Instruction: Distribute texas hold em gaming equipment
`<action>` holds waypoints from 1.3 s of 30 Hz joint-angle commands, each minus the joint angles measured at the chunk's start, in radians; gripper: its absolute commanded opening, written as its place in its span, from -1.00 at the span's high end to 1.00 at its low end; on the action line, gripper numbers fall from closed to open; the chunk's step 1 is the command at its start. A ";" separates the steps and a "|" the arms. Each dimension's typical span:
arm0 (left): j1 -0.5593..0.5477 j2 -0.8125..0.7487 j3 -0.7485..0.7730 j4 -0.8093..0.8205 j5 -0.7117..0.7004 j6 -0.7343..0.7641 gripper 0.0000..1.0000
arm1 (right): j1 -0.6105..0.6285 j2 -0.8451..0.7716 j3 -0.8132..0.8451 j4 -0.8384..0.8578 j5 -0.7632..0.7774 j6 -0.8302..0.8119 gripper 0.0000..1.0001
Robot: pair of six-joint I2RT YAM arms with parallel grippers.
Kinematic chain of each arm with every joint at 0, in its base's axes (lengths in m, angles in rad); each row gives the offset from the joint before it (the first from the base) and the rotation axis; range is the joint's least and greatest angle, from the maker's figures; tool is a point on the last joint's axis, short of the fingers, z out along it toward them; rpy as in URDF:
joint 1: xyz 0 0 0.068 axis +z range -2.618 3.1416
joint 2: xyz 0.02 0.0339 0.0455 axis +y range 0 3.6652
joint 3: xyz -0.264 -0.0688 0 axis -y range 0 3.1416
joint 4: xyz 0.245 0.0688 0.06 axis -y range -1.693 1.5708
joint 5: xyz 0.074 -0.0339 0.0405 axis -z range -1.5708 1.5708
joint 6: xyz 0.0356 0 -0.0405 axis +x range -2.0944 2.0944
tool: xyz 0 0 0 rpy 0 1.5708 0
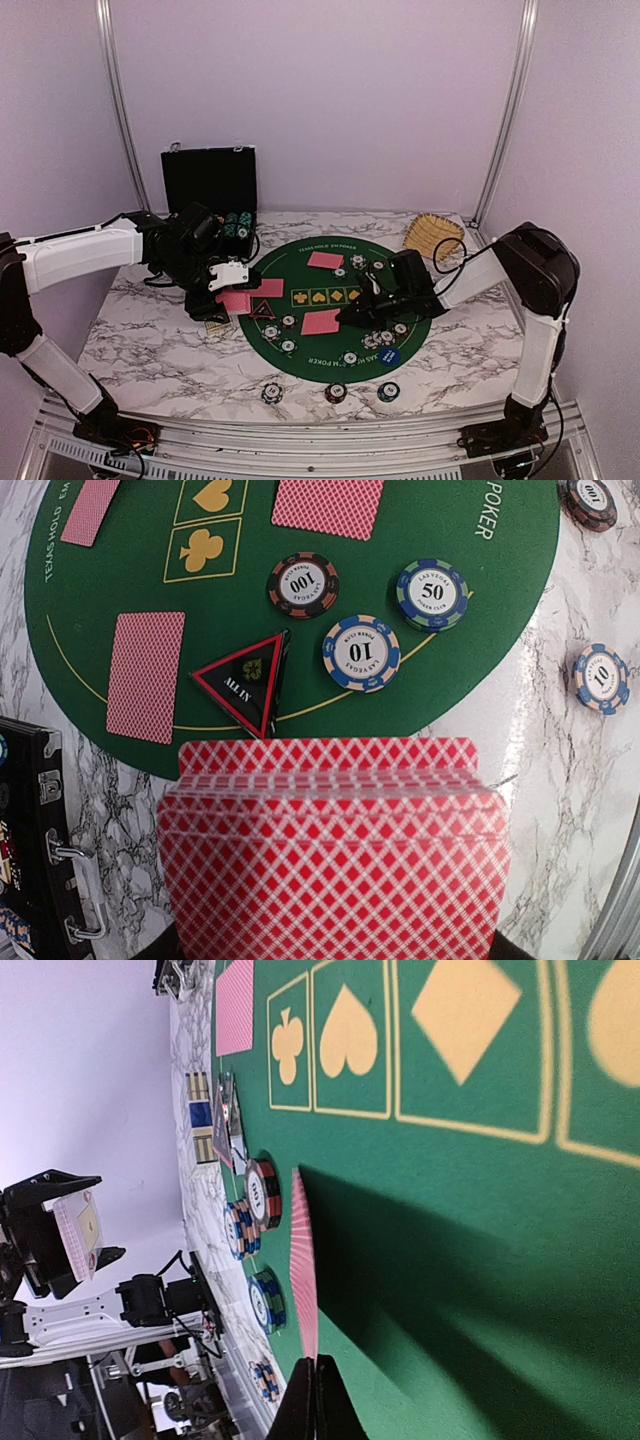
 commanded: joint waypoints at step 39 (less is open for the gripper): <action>0.001 -0.024 0.002 -0.028 0.023 0.006 0.22 | -0.040 -0.131 0.163 -0.689 0.226 -0.464 0.54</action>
